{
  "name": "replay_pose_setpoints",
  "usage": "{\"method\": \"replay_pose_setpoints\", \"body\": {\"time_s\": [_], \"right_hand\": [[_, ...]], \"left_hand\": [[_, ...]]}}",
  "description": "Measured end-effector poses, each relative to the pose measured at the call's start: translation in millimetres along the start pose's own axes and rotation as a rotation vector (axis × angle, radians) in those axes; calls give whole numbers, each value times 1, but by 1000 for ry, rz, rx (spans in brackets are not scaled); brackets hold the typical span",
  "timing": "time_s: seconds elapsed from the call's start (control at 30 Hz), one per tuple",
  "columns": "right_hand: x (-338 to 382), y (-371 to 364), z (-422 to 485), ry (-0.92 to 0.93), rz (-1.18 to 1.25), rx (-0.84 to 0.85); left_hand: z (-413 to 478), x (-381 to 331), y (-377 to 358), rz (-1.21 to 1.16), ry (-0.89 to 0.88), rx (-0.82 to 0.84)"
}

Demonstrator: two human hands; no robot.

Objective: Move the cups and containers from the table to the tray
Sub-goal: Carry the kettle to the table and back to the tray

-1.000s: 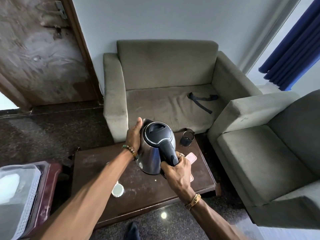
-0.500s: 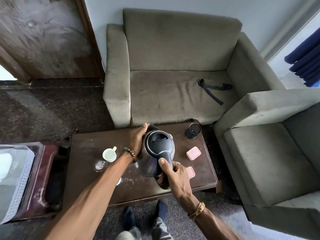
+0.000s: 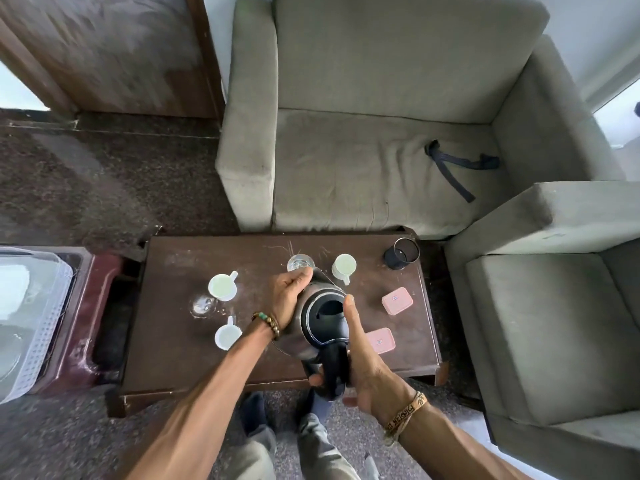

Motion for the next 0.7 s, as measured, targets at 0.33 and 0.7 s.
{"method": "replay_pose_setpoints", "body": {"time_s": [0.33,0.7], "right_hand": [[-3,14,11,53,-111,-84],[-4,25,37,203,-224,-10]], "left_hand": [[1,34,5,110,18,29],[30,72,15,-42,240,-85]]}}
Point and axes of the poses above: each hand's wrist, its own z-axis towards the middle knuckle, its own y-axis out of the back of the hand, x = y × z, the point moved 2 cm from there along z, towards the middle knuckle, and after that the axes turned 15 degrees about -y, right-handed, at the moved point
